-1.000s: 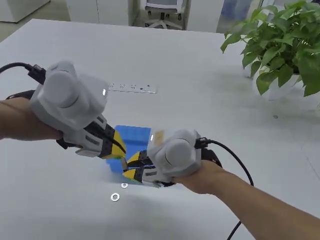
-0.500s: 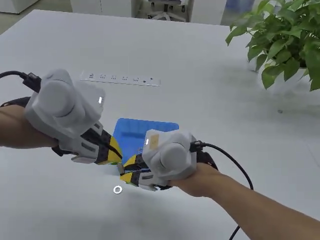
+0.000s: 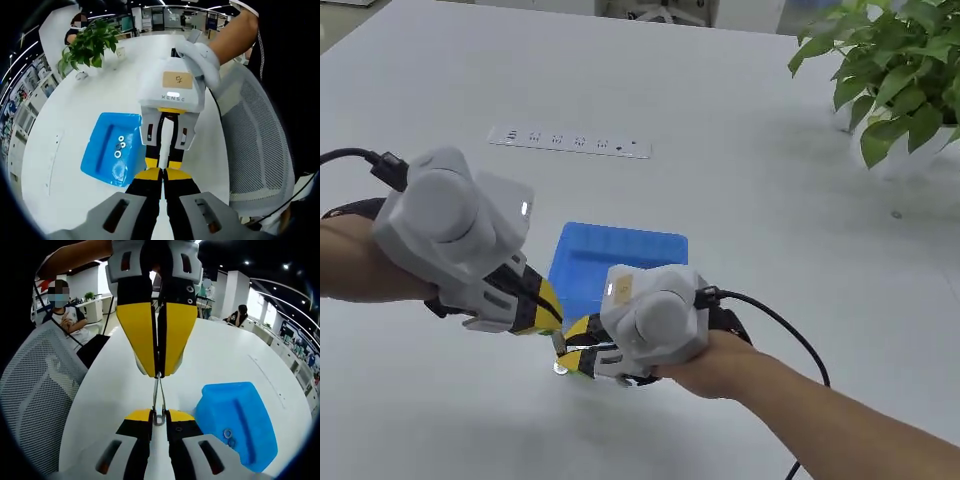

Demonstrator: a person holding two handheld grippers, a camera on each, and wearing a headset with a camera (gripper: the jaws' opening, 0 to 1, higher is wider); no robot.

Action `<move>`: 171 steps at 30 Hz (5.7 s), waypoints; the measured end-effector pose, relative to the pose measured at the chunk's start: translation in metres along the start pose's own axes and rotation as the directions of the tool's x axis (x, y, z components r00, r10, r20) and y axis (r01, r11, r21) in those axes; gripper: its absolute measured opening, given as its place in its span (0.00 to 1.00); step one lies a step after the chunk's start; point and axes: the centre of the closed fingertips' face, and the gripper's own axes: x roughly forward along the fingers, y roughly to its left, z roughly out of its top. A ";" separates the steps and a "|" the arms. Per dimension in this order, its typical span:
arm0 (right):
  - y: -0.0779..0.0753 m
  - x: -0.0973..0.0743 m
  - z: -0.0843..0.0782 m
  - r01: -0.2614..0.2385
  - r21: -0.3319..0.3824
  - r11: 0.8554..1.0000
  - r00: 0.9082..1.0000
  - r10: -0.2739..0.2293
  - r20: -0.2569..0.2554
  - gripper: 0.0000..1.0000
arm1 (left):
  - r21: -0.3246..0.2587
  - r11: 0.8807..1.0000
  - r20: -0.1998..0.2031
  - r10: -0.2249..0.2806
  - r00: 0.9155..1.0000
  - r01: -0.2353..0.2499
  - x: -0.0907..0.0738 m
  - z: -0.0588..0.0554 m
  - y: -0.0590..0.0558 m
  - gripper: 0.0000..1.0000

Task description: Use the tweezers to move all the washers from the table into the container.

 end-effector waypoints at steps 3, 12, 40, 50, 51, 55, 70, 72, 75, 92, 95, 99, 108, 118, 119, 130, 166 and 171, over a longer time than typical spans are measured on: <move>0.001 0.002 -0.003 -0.007 0.005 1.000 1.000 0.007 -0.004 0.12 | -0.003 1.000 -0.006 -0.005 1.000 0.005 0.002 -0.003 -0.001 0.05; 0.004 0.004 -0.002 -0.017 0.007 1.000 1.000 0.017 -0.005 0.12 | -0.011 1.000 0.011 -0.010 1.000 0.010 0.001 0.000 -0.001 0.05; 0.008 0.006 -0.006 -0.032 0.040 0.999 0.999 0.033 -0.034 0.10 | -0.029 0.999 0.018 -0.018 1.000 0.018 0.004 -0.001 -0.002 0.05; 0.006 0.003 0.001 -0.025 0.028 0.999 0.999 0.026 -0.028 0.10 | -0.022 1.000 0.020 -0.008 1.000 0.009 -0.002 0.003 -0.001 0.05; 0.006 0.003 0.002 -0.025 0.027 0.999 0.999 0.026 -0.027 0.10 | -0.021 1.000 0.020 -0.007 1.000 0.007 -0.004 0.004 -0.001 0.05; 0.003 -0.001 0.008 -0.018 0.019 1.000 1.000 0.018 -0.022 0.10 | -0.015 1.000 0.025 -0.001 1.000 0.001 -0.009 0.008 0.001 0.05; -0.012 -0.016 0.030 0.016 -0.001 1.000 1.000 -0.016 0.009 0.10 | 0.037 0.999 0.013 0.018 1.000 -0.018 -0.029 0.025 0.011 0.05; -0.016 -0.019 0.032 0.022 -0.002 1.000 1.000 -0.022 0.014 0.10 | 0.043 0.999 0.015 0.021 1.000 -0.022 -0.031 0.028 0.013 0.05; -0.021 -0.023 0.035 0.031 -0.008 0.999 0.999 -0.031 0.017 0.10 | 0.053 0.998 0.016 0.027 1.000 -0.028 -0.034 0.032 0.018 0.05; -0.057 -0.040 0.044 0.085 -0.028 0.996 0.996 -0.084 0.021 0.10 | 0.085 0.995 0.035 0.052 0.998 -0.054 -0.044 0.050 0.047 0.05; -0.064 -0.042 0.044 0.093 -0.028 0.995 0.995 -0.093 0.021 0.10 | 0.090 0.994 0.036 0.053 0.998 -0.056 -0.043 0.053 0.053 0.05; -0.072 -0.044 0.041 0.102 -0.027 0.994 0.995 -0.101 0.018 0.10 | 0.094 0.994 0.038 0.053 0.998 -0.057 -0.040 0.055 0.061 0.05; -0.084 -0.042 0.030 0.104 -0.016 0.994 0.995 -0.104 0.011 0.10 | 0.090 0.995 0.040 0.048 0.998 -0.052 -0.030 0.053 0.073 0.05; -0.095 -0.032 0.013 0.093 0.010 0.996 0.996 -0.093 -0.005 0.10 | 0.073 0.996 0.035 0.041 0.999 -0.043 -0.012 0.046 0.086 0.05; -0.096 -0.031 0.010 0.090 0.016 0.996 0.996 -0.090 -0.008 0.10 | 0.073 0.996 0.030 0.041 0.999 -0.043 -0.010 0.045 0.087 0.05; -0.100 -0.018 -0.007 0.071 0.046 0.996 0.997 -0.070 -0.028 0.10 | 0.048 0.998 0.015 0.032 0.999 -0.033 0.007 0.033 0.095 0.05; -0.103 -0.018 -0.007 0.067 0.032 0.997 0.997 -0.066 -0.032 0.11 | 0.047 0.998 0.017 0.042 0.999 -0.043 0.005 0.030 0.098 0.05; -0.101 -0.021 -0.001 0.073 0.022 0.997 0.997 -0.072 -0.023 0.11 | 0.046 0.998 0.019 0.046 0.999 -0.047 -0.002 0.032 0.096 0.05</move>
